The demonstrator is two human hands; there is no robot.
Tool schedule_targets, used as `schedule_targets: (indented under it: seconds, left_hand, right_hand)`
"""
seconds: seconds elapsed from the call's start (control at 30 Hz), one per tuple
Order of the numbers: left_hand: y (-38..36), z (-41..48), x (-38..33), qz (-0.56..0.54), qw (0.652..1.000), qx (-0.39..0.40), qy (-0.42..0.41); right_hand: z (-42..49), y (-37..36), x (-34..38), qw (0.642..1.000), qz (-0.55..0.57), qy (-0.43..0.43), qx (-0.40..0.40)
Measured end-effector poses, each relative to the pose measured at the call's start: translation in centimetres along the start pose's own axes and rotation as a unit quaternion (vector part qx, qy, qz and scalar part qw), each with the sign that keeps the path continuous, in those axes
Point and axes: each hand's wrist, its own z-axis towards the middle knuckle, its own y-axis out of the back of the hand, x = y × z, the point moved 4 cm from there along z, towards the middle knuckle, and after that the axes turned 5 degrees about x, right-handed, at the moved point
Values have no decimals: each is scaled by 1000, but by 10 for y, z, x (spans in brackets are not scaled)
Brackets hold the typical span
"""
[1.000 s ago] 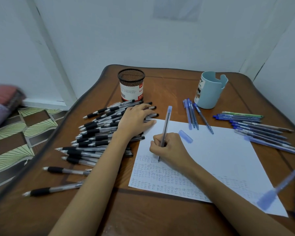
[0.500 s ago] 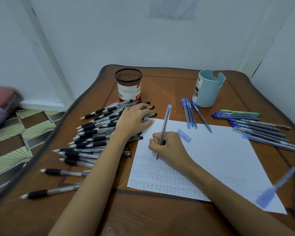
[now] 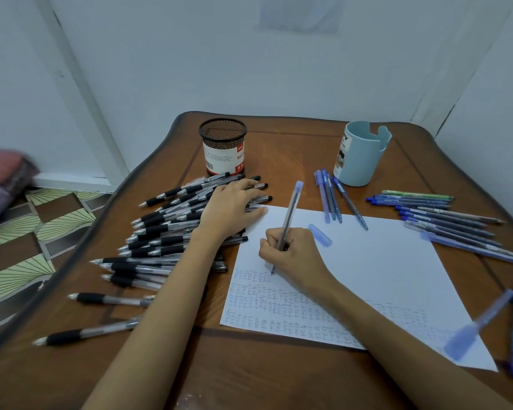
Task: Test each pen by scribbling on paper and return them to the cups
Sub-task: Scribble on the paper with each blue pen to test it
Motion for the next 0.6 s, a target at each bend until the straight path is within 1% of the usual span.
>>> schedule_targets:
  seconds: [0.13,0.23,0.3,0.37,0.43,0.5,0.53,0.6]
  left_hand:
    - [1,0,-1,4,1000,2,-1]
    - [0,-1,-1,1,1000,0,-7]
    - [2,-2,-2,-21,999,-31,-24]
    - [5,-3,-6,-28,996,-71,-46]
    - [9,-4,-16,-8,991,-110,-76]
    - [14,-5,-29,-4,986,-128,-109]
    - [15,-6,-36,-12,985,-121,-126]
    - [11,-7,-55,-51,982,-66,-167]
  right_hand:
    - [0,-1,2,1000,-23,14,-12]
    - [-1,8,4,999,29,8,-34]
    - [1,26,4,996,57,-10,-73]
    - [2,54,2,989,75,-12,-130]
    - [0,83,-2,982,61,-12,-176]
    - [-7,103,-12,978,37,-42,-202]
    - [-12,110,-19,975,36,-64,-209]
    - [-20,118,-31,969,63,-110,-212]
